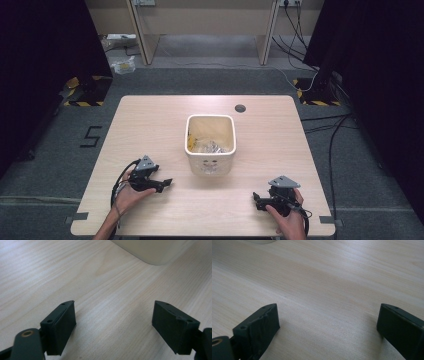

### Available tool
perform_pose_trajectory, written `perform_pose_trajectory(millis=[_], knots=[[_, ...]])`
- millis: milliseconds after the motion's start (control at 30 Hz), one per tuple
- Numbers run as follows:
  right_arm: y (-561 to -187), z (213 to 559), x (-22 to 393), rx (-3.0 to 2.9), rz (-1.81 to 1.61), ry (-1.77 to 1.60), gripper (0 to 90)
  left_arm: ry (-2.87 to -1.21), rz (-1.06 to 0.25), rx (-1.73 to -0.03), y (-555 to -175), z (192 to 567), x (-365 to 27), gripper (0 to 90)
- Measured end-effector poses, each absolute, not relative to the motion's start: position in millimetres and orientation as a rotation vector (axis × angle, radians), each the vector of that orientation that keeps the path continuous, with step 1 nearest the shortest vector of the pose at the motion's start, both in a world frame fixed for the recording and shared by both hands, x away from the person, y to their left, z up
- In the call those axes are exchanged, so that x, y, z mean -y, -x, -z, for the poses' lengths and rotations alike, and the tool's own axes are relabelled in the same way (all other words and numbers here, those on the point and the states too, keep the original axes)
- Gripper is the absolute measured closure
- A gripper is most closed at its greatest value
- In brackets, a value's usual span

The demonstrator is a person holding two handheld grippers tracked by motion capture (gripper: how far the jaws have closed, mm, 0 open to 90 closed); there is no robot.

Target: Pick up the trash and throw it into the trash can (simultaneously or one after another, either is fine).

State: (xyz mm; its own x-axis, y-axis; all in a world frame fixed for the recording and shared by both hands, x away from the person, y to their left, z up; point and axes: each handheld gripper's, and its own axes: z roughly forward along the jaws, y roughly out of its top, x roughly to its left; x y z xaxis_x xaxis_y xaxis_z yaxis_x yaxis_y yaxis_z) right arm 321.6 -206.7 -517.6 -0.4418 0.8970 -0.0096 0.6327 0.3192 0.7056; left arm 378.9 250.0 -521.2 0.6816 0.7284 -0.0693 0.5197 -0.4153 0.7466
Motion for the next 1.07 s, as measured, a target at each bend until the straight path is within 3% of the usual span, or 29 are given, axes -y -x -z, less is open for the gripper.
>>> perform_pose_trajectory(millis=[200, 1067], knots=[[-322, 518, 207, -2.191, -0.896, -1.355, 4.6, -2.134, -0.408, -0.937, -374, 523, -241, 17.5], [-321, 518, 207, -2.190, -0.897, -1.354, 4.7, -2.137, -0.395, -0.928, -374, 523, -240, 16.8]])
